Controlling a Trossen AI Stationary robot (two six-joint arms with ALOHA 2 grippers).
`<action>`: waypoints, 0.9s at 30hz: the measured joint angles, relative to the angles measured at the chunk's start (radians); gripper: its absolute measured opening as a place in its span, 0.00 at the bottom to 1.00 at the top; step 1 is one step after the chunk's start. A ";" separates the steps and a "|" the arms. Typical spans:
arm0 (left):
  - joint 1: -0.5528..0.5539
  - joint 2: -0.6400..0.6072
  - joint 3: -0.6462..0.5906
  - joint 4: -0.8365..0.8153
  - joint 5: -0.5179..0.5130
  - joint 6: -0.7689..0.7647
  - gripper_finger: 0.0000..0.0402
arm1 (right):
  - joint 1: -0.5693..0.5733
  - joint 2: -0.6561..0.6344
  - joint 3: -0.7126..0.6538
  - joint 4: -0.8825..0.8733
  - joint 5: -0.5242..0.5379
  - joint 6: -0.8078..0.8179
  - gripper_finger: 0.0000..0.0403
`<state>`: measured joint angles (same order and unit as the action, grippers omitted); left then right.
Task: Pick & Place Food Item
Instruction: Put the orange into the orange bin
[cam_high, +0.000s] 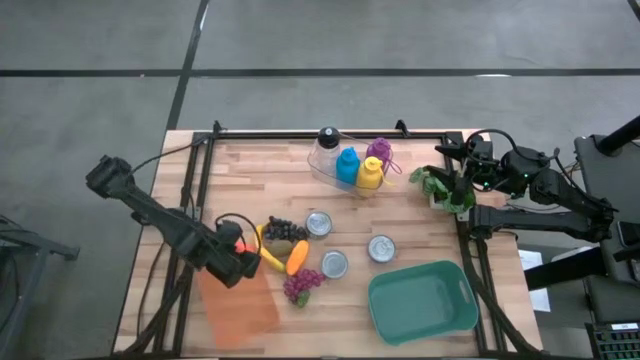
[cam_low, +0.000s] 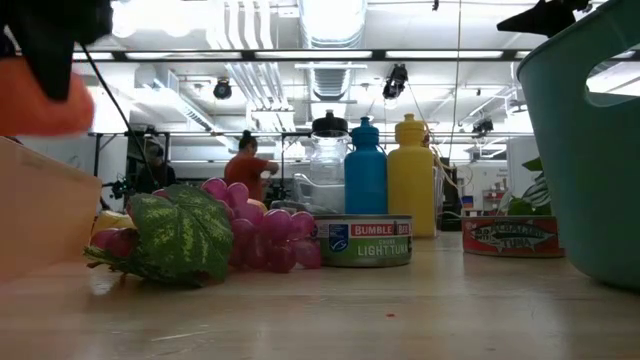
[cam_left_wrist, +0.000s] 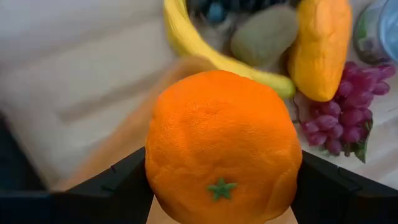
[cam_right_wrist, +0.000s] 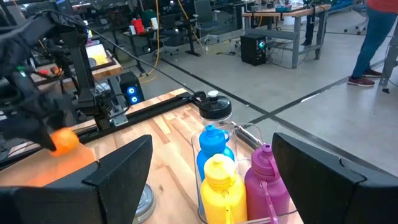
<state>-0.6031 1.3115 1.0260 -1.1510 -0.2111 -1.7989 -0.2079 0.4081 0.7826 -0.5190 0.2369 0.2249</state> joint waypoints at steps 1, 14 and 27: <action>0.002 0.000 -0.030 0.045 0.017 -0.010 0.74 | 0.000 0.000 0.000 0.000 0.000 0.000 0.82; 0.002 -0.001 -0.354 0.507 0.137 -0.139 0.74 | 0.000 0.000 0.000 0.000 0.000 0.000 0.82; 0.002 -0.001 -0.362 0.497 0.160 -0.138 0.92 | 0.000 0.000 0.000 0.000 0.000 0.000 0.82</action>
<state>-0.6006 1.3102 0.6640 -0.6544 -0.0514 -1.9368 -0.2077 0.4081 0.7825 -0.5191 0.2367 0.2249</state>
